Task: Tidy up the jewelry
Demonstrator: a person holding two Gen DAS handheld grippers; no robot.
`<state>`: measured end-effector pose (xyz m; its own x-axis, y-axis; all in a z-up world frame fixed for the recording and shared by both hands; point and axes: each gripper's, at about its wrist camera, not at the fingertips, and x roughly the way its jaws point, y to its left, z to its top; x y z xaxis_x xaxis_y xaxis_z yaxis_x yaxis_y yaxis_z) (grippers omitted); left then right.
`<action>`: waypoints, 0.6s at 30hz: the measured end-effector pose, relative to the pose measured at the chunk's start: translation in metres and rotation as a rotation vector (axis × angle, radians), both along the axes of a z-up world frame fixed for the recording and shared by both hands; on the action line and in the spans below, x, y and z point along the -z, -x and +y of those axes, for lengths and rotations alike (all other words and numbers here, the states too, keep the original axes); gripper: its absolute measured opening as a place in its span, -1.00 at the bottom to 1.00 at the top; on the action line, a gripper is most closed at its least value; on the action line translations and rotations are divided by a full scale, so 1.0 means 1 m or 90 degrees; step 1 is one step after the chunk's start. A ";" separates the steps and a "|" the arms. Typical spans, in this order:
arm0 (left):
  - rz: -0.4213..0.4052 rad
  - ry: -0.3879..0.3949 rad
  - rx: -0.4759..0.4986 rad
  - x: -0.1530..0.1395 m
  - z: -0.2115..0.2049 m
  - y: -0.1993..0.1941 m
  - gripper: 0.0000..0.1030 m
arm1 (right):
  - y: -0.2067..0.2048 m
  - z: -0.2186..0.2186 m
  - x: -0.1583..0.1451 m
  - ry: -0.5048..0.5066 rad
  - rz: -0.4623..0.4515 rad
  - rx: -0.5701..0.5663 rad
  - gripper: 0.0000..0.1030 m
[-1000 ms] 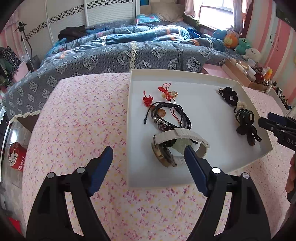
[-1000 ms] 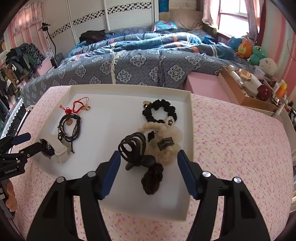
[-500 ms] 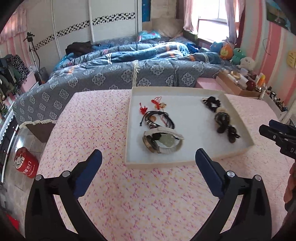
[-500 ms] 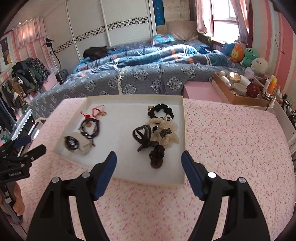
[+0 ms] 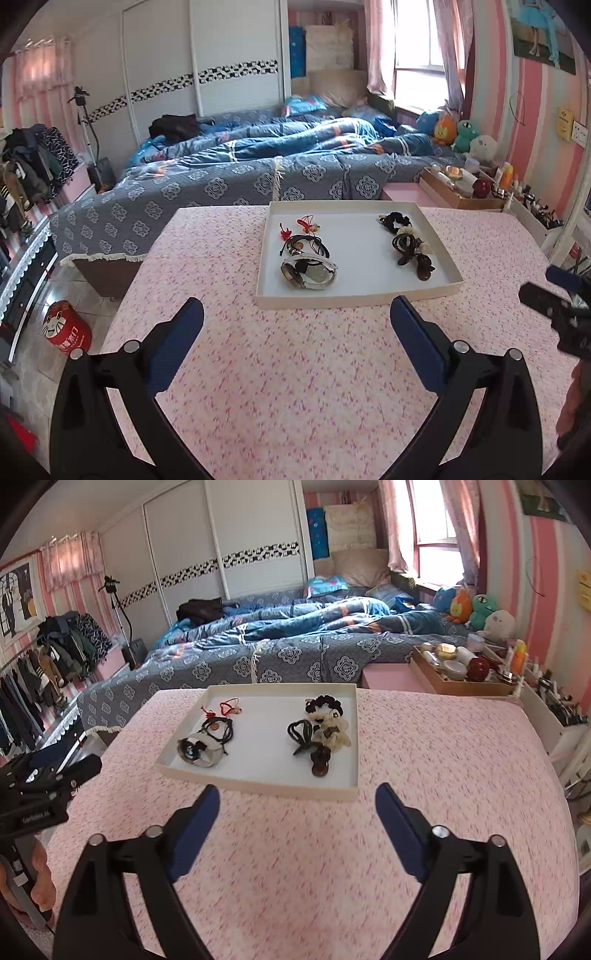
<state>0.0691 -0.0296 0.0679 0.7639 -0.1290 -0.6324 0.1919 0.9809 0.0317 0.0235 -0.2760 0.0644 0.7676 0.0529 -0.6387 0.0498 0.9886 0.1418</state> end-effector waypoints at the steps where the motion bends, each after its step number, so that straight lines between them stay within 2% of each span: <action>1: -0.001 -0.001 -0.002 0.000 0.001 0.006 0.94 | 0.008 0.000 0.000 0.000 -0.006 0.004 0.77; 7: -0.016 -0.006 -0.015 0.009 0.000 0.042 0.94 | 0.055 0.006 0.009 0.002 -0.037 0.035 0.82; 13: -0.041 -0.002 -0.025 0.020 -0.001 0.077 0.94 | 0.081 0.009 0.029 0.016 -0.048 0.068 0.83; 18: -0.036 -0.007 -0.016 0.030 -0.007 0.092 0.94 | 0.097 0.011 0.039 0.025 -0.063 0.079 0.84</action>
